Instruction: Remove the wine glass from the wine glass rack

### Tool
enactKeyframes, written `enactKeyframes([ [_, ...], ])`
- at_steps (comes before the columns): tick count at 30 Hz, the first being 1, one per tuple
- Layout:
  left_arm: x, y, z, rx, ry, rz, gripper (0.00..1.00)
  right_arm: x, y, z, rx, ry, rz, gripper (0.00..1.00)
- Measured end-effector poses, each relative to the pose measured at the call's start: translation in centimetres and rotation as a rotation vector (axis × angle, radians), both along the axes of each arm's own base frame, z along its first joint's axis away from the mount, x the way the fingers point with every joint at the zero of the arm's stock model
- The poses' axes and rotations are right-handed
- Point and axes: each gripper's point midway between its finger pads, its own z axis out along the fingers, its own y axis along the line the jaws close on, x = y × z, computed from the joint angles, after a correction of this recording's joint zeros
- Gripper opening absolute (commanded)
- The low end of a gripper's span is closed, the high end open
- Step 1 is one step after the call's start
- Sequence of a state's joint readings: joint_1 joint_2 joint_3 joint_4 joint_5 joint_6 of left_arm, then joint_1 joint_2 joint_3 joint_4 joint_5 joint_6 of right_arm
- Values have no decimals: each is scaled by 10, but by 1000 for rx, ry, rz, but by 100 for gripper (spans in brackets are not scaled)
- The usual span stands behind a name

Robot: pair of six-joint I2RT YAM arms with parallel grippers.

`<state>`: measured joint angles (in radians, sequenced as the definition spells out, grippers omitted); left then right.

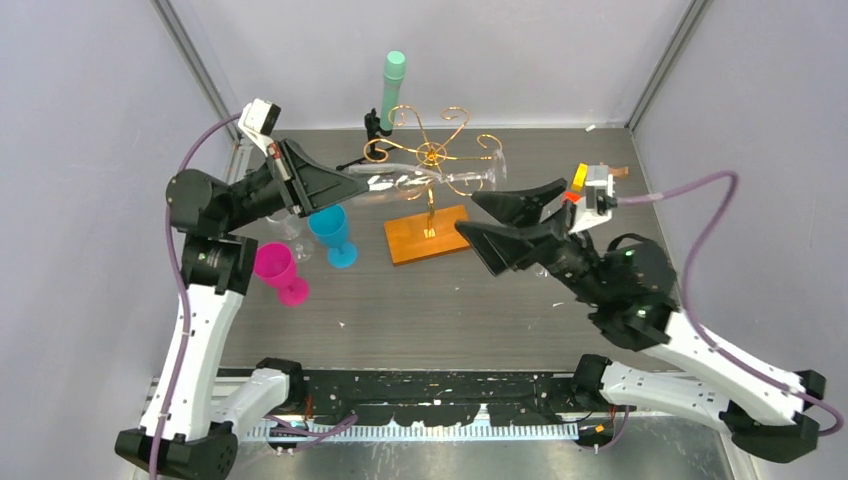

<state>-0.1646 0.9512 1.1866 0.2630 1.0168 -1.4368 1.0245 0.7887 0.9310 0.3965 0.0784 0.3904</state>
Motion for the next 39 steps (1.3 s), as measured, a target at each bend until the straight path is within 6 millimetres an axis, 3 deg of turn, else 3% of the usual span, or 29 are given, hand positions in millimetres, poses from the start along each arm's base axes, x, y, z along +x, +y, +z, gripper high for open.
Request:
enactKeyframes([
  [6,-15,1,-30,205,-70,-8,0,-69,-17,11,-268,-215,208,75],
  [8,-15,2,-48,261,-61,-17,0,-81,-25,6,-310,-250,236,74],
  [10,-12,3,-67,315,-30,-14,0,-81,-27,-1,-341,-245,232,74],
  [16,20,23,-147,594,171,119,0,-39,-19,-29,-414,-113,78,73],
  [21,22,51,-206,858,314,214,0,6,-25,-43,-440,10,-137,72],
  [27,23,79,-248,1098,390,309,0,40,-43,-53,-445,107,-341,72],
  [34,30,99,-292,1308,469,358,0,51,-63,-54,-425,150,-454,73],
  [39,41,103,-294,1351,436,416,0,53,-70,-54,-415,162,-489,72],
])
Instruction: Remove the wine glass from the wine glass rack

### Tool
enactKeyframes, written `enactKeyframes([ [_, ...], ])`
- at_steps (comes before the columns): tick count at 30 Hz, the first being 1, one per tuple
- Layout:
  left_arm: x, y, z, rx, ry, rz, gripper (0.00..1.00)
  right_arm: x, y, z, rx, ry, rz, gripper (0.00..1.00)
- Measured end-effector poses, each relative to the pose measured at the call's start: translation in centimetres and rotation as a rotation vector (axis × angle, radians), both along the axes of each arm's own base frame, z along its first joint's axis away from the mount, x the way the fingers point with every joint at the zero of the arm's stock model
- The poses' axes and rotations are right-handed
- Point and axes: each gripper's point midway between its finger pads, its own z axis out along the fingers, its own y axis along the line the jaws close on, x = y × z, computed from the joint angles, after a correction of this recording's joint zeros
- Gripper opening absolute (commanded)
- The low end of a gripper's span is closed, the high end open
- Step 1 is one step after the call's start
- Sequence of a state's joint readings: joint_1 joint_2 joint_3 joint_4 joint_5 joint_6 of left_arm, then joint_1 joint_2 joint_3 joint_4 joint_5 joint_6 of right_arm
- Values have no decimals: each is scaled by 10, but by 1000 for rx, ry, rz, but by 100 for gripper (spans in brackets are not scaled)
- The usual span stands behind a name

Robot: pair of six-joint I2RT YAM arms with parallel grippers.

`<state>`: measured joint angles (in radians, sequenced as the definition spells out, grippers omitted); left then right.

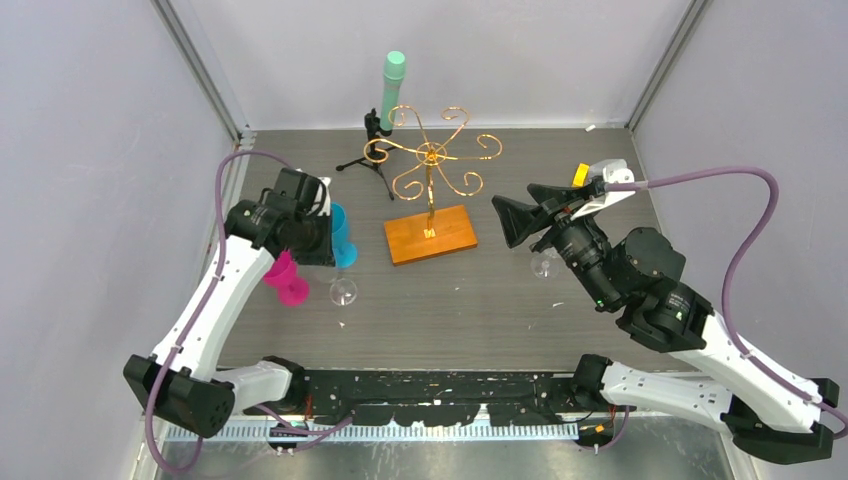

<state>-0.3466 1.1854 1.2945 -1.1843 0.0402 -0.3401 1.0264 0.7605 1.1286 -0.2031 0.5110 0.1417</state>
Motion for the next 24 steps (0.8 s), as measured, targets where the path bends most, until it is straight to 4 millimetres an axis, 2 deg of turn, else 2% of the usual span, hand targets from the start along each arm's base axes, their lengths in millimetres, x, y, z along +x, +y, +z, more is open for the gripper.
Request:
enactKeyframes([
  [8,18,4,-4,48,-30,10,15,4,-9,0,8,7,-54,72],
  [12,23,-2,-10,40,-14,-22,35,6,-18,-2,17,12,-97,72],
  [17,23,0,-15,60,5,-40,72,6,-25,-1,34,15,-121,72],
  [18,23,1,-13,67,-1,-39,94,6,-25,-1,36,16,-123,72],
  [19,24,2,-11,74,-9,-41,99,6,-26,-1,37,16,-124,72],
  [22,30,5,6,81,-69,-41,100,5,-29,2,49,13,-128,72],
  [24,36,4,26,69,-130,-40,100,4,-31,3,56,11,-130,73],
])
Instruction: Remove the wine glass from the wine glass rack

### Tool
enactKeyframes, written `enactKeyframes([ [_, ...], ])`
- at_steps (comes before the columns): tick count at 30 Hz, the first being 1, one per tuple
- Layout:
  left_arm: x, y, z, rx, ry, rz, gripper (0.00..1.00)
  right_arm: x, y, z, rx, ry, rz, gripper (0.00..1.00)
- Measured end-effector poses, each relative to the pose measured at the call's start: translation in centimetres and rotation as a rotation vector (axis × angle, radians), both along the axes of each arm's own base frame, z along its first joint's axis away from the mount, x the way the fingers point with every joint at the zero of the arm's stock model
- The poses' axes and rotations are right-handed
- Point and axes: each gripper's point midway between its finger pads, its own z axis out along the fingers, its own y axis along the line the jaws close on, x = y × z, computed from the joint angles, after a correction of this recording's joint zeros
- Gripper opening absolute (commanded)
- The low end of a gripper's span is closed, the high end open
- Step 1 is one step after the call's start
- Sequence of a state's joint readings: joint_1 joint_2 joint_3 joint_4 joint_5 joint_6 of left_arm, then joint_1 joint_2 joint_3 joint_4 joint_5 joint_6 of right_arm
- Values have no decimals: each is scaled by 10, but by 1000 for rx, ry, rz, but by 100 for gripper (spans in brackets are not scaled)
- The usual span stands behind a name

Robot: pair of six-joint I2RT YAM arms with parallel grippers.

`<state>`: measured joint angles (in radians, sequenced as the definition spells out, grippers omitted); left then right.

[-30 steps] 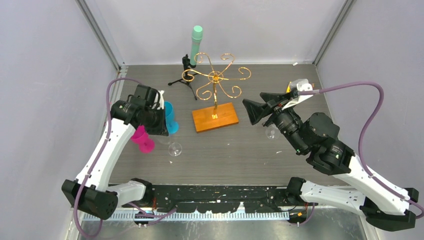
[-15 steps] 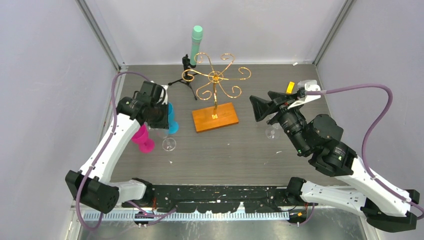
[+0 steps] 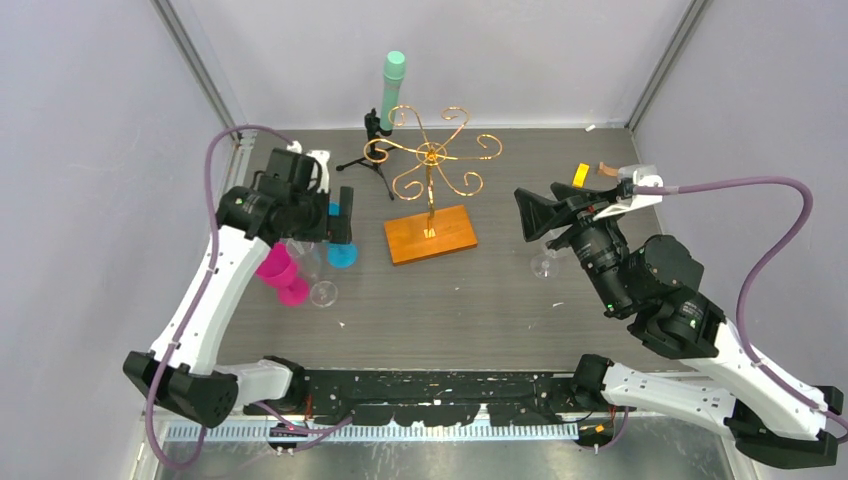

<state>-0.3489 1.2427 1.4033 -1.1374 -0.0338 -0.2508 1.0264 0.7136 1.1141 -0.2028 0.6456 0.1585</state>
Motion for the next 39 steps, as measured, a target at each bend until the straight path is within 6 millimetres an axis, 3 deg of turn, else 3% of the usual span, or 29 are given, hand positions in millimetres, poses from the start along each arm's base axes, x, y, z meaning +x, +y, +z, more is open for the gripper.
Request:
enactKeyframes([
  [4,8,-6,44,-58,-126,-16,100,-1,-1,0,7,1,0,72],
  [7,3,-13,66,-117,-186,-47,100,-2,-3,0,11,4,1,72],
  [14,-7,-15,79,-151,-223,-66,100,-6,-10,5,47,-1,-3,72],
  [21,-13,5,94,-110,-310,-1,100,-6,-11,4,52,6,-7,72],
  [26,-29,22,123,-109,-449,29,100,-4,-15,-1,39,19,-34,74],
  [28,-39,30,142,-123,-559,43,100,-2,-20,-4,21,25,-59,81],
  [33,-79,64,171,-121,-812,106,100,-1,-56,-8,-29,27,-206,88],
  [36,-99,90,187,-97,-939,187,100,-6,-93,-5,-36,18,-327,89],
  [39,-99,99,188,-71,-960,234,100,-14,-124,-2,-27,12,-419,91],
])
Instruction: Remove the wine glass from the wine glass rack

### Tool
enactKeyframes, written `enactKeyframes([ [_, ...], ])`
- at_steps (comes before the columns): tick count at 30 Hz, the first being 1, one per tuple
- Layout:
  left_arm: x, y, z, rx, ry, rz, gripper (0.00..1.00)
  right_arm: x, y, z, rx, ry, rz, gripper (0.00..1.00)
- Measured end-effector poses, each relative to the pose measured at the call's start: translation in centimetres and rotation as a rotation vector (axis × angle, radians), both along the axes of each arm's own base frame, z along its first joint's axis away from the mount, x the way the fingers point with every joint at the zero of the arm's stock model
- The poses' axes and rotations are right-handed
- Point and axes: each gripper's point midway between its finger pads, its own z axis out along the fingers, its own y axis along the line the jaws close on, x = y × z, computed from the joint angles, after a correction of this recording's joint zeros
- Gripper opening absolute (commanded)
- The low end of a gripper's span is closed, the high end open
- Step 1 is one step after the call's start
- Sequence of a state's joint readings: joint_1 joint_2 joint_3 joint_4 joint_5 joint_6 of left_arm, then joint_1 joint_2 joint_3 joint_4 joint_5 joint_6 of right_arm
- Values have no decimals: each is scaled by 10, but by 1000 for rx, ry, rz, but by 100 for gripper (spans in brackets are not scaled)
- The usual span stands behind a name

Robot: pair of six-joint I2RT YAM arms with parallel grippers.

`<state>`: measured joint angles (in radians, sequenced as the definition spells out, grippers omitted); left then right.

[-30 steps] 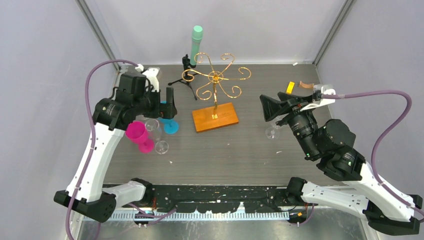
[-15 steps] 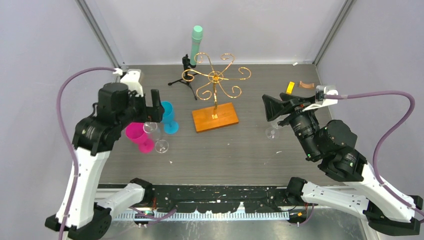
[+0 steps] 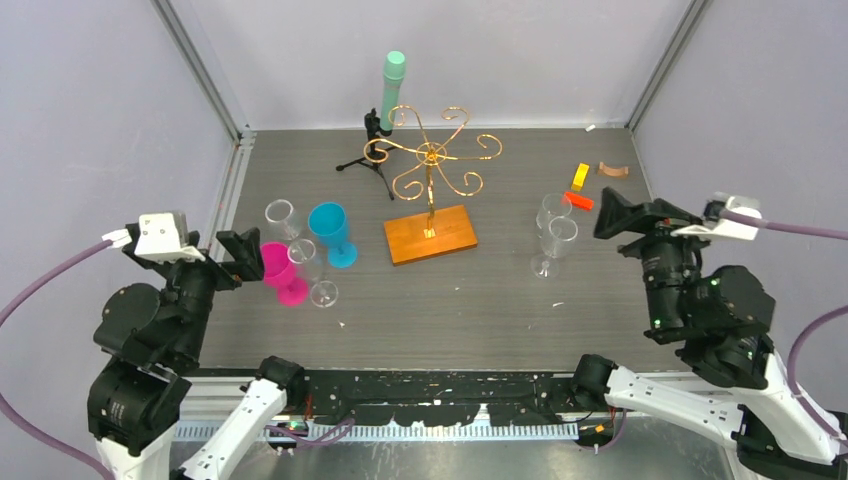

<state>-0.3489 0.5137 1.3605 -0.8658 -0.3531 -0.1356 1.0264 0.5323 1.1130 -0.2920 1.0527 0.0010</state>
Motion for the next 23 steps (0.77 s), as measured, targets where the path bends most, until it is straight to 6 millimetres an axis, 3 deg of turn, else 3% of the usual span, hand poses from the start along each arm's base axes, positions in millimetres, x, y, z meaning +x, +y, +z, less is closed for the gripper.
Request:
enactKeyframes([
  [5,7,13,-13,24,29,86,100,-12,-41,3,10,0,-130,92],
  [12,6,36,-16,25,35,223,100,-25,-74,7,48,-10,-213,92],
  [23,5,44,-16,9,33,276,100,-32,-88,11,91,-30,-232,93],
])
